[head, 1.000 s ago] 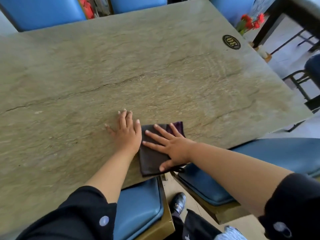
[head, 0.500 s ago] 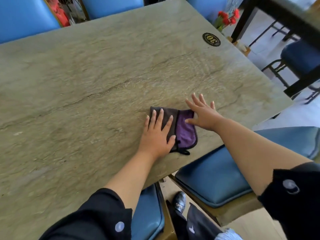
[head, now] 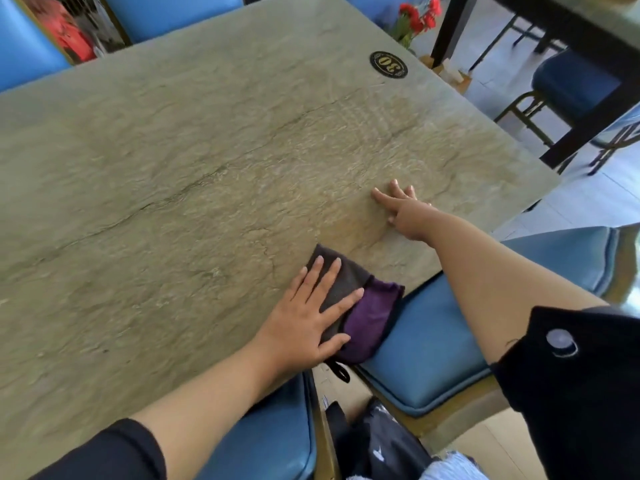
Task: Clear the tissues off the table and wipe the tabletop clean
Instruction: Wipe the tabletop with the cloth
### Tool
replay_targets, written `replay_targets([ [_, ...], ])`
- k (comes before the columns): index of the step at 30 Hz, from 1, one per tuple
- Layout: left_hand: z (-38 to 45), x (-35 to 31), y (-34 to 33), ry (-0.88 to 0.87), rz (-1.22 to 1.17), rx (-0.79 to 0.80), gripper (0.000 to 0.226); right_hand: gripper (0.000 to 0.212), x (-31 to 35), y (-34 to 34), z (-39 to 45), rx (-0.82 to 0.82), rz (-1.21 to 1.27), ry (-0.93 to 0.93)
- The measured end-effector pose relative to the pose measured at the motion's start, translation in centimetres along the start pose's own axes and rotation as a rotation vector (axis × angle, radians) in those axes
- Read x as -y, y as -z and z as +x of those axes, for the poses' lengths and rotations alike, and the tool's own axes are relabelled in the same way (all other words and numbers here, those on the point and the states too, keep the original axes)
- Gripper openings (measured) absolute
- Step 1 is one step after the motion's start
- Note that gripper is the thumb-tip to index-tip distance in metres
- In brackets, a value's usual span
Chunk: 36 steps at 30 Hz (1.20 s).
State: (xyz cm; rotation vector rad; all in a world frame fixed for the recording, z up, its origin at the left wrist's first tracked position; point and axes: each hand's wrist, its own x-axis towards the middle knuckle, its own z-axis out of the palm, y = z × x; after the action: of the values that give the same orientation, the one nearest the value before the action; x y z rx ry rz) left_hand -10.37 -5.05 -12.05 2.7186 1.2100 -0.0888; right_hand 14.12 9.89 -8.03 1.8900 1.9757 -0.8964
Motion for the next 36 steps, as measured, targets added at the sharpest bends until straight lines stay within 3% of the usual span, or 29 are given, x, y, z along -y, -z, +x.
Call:
replay_targets([
  [3, 1.5, 0.6, 0.2, 0.044, -0.016, -0.002, 0.071, 0.077, -0.1, 1.2, -0.2, 0.054, -0.063, 0.024],
  [9, 12.1, -2.5, 1.2, 0.329, 0.028, 0.046, 0.071, 0.065, -4.0, 7.0, 0.3, 0.156, -0.352, 0.083],
  [15, 16.2, -5.4, 0.3, 0.030, 0.051, -0.044, 0.067, 0.075, -11.6, 11.8, 1.3, 0.213, -0.476, 0.085],
  [17, 18.0, -4.1, 0.4, 0.074, 0.053, -0.066, 0.068, 0.078, -13.4, 11.9, 1.7, 0.215, -0.432, 0.121],
  [21, 23.9, -2.9, 1.7, 0.565, -0.001, -0.041, 0.073, 0.070, -15.9, 10.5, 2.9, 0.083, -0.340, 0.223],
  [23, 26.1, -4.6, 1.7, 0.704, -0.005, -0.046, 0.077, 0.064, -16.3, 9.9, 3.6, 0.001, -0.275, 0.279],
  [25, 26.6, -7.0, 1.3, 0.643, 0.023, -0.070, 0.077, 0.062, -16.4, 9.7, 4.2, -0.062, -0.239, 0.333],
  [27, 25.6, -8.1, 0.7, 0.461, 0.064, -0.092, 0.075, 0.066, -16.4, 9.5, 5.1, -0.121, -0.210, 0.382],
  [30, 24.5, -5.9, 0.8, 0.331, 0.076, -0.102, 0.073, 0.071, -16.3, 9.6, 6.8, -0.192, -0.171, 0.416],
  [36, 29.7, 1.6, 2.6, 0.710, 0.018, -0.126, 0.071, 0.061, -14.7, 11.2, 11.7, -0.283, -0.197, 0.459],
])
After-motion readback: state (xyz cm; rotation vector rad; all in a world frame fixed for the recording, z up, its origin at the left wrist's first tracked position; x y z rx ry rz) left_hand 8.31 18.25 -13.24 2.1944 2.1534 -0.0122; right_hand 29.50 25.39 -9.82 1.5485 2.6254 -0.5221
